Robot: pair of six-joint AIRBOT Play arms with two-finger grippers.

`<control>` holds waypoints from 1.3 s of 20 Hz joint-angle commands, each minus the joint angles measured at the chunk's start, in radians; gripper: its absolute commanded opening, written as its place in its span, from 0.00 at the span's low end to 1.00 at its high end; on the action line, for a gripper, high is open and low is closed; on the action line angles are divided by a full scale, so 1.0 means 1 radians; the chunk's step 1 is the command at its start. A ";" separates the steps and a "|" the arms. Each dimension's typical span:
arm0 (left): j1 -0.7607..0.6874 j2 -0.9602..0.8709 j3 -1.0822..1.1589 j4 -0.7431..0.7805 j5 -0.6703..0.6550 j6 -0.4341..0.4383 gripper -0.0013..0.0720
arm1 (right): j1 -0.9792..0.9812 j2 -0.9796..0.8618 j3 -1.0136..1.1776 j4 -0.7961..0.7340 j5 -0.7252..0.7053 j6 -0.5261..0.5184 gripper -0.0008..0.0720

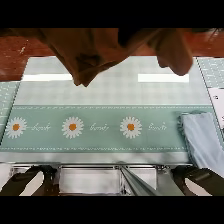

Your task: Fold the shirts.

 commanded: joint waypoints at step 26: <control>-0.097 -0.364 -0.643 0.035 0.209 0.139 0.05 | -0.084 -0.325 -0.679 0.050 -0.279 -0.040 0.04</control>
